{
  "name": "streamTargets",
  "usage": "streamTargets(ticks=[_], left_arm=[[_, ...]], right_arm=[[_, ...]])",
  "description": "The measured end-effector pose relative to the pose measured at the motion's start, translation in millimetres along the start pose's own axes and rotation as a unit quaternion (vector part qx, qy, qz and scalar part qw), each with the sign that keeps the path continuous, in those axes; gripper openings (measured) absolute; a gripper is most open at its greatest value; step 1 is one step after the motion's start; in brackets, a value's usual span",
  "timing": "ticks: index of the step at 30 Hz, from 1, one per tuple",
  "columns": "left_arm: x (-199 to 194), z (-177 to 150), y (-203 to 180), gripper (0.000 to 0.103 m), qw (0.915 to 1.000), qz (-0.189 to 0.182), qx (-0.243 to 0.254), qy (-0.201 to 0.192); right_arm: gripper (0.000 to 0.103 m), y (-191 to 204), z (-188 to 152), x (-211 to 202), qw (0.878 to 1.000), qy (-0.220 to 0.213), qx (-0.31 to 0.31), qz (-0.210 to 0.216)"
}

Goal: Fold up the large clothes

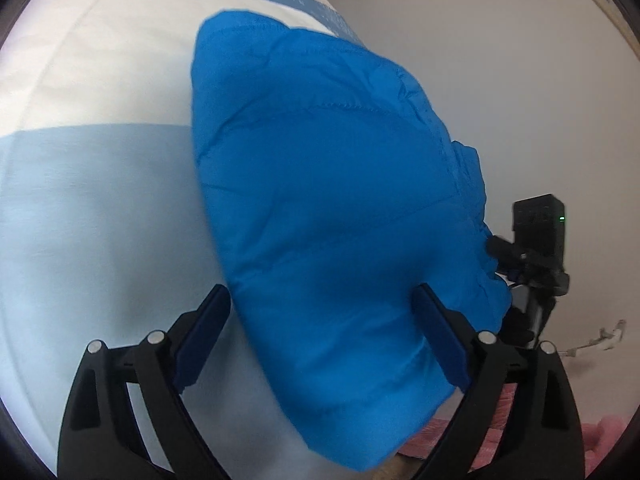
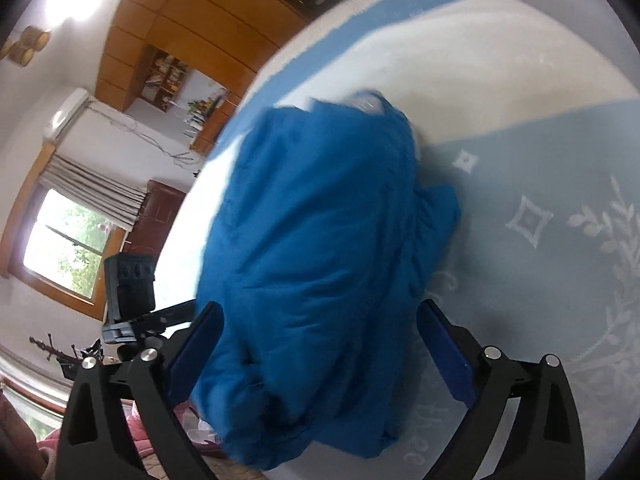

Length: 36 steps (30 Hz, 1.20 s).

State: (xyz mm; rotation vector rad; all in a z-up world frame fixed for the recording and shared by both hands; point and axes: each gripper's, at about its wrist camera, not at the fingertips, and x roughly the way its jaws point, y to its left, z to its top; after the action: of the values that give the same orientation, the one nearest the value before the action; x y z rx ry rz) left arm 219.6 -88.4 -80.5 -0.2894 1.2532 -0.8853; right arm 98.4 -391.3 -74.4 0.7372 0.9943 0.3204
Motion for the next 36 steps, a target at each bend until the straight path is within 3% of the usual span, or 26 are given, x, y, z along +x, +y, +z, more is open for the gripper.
streamTargets(ticks=[8, 12, 17, 21, 24, 29, 36], left_arm=[[23.6, 11.0, -8.3, 0.101, 0.9996, -0.012, 0.022, 0.012], [29.4, 12.7, -5.5, 0.101, 0.9992, -0.029, 0.027, 0.008], [29.7, 8.4, -9.2, 0.098, 0.9990, -0.025, 0.036, -0.005], [20.3, 2.7, -25.2, 0.083, 0.9981, -0.012, 0.055, -0.028], [13.3, -2.4, -37.9, 0.079, 0.9969, -0.001, 0.067, -0.041], [0.9, -9.4, -53.2, 0.078, 0.9954, 0.002, 0.076, -0.057], [-17.9, -6.7, -60.0, 0.078, 0.9913, 0.009, 0.093, -0.092]], right_arm=[[0.100, -15.9, 6.6, 41.3, 0.997, 0.037, 0.018, 0.070], [0.099, -10.0, 12.6, 54.2, 0.996, 0.034, 0.002, 0.078], [0.083, -7.4, 12.6, 58.7, 0.996, 0.026, -0.009, 0.085], [0.066, -3.3, 6.4, 51.8, 0.996, 0.006, -0.025, 0.087], [0.060, 7.1, 3.5, 44.3, 0.996, -0.007, -0.048, 0.080], [0.057, 28.3, -0.6, 32.9, 0.993, -0.021, -0.090, 0.075], [0.057, 50.0, 23.6, 33.1, 0.988, -0.034, -0.131, 0.074]])
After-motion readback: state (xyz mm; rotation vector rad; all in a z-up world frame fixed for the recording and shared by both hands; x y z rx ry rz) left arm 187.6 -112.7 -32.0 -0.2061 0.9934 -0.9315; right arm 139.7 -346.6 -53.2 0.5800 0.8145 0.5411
